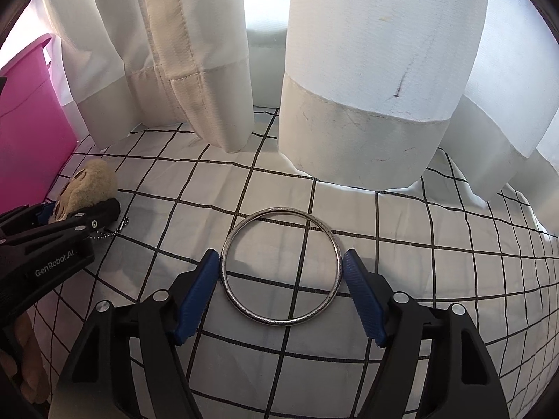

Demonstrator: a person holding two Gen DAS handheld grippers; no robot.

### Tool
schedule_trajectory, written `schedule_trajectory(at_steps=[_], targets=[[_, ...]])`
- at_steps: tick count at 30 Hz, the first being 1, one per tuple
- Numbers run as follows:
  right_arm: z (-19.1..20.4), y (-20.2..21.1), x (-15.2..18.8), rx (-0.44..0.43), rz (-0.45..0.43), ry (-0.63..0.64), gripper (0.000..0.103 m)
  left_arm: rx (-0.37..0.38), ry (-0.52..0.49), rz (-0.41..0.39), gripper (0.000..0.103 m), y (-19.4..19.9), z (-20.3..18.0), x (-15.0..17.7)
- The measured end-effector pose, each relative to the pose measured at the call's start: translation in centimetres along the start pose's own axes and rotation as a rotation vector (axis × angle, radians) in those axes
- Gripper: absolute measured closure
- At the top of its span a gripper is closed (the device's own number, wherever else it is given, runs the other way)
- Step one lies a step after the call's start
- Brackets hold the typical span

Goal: Organize jewelry
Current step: 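Grasp the plush sloth keychain with the left tool while the right tool grasps the silver ring, then carry the sloth keychain and silver ring over the pink tub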

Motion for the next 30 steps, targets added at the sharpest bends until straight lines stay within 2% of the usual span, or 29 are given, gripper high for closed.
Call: schedule_trajectory(at_steps=[6,8,19,30], targets=[[0.1,1.0,0.7,-0.005,-0.014,0.002,0.033,-0.017,0.007,-0.015,0.059,1.5,0.7,1.3],[0.2,1.3,0.9,-0.005,-0.019,0.006,0.033,-0.020,0.007,-0.021,0.059,2.8,0.4,2.7],[1.0,4.2,1.2,-0.015,-0.061,0.016,0.033,-0.021,0.003,-0.082,0.059,6.6,0.1,1.9],[0.7,8.8,0.9,-0.006,-0.110,0.036,0.033,-0.022,0.020,-0.121,0.059,11.1,0.9,1.9]])
Point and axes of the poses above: each gripper's, at about its wrist camera, not at the fingertips, and y roughly against the way its jaws point, z to its left, x to its underside, the point moved 5 cm from there along -y, roughly the way its jaws point, and after that the axes turned 1 degree about z, right-handed, at the moved point
